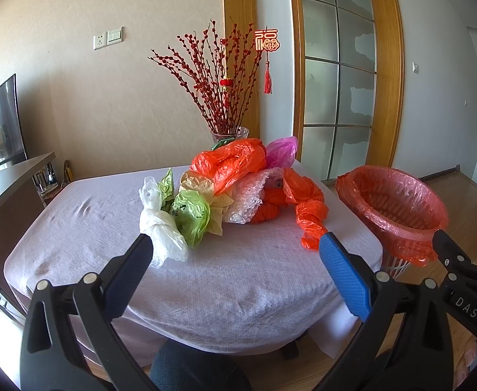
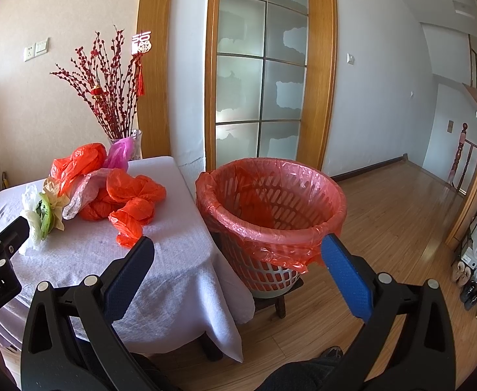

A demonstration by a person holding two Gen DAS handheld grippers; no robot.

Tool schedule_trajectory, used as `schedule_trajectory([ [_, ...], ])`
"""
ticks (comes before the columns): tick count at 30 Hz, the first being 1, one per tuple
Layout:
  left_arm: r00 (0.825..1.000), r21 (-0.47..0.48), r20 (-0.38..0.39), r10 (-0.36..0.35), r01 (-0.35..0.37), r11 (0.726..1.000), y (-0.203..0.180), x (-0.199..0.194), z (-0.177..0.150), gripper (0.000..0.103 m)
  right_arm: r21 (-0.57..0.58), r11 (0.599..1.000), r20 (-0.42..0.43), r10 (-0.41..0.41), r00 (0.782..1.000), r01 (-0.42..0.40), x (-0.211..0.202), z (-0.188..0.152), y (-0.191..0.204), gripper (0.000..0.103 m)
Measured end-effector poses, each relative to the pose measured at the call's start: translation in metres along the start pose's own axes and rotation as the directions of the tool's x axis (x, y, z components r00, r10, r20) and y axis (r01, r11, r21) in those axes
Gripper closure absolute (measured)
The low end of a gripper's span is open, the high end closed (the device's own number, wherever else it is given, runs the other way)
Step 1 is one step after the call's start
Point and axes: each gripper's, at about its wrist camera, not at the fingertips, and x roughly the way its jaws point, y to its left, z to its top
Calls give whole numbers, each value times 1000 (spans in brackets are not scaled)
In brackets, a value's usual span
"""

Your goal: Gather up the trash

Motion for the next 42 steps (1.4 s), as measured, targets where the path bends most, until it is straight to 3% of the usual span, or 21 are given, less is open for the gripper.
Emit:
schedule_trajectory([
  [25,999,-18,-36,19,-20,1000,10,12,-1,4,-8,1000,-17,14,1000,-14,8,-2,6,2],
  [36,983,-128,-82,167,-177,976,81,37,0,4,-18,995,-56,97,994,-98,41,9,27,2],
  [42,976,-201,-114,183,-204,958,123,51,-1,4,-28,985,-86,168,982,-171,71,19,54,5],
])
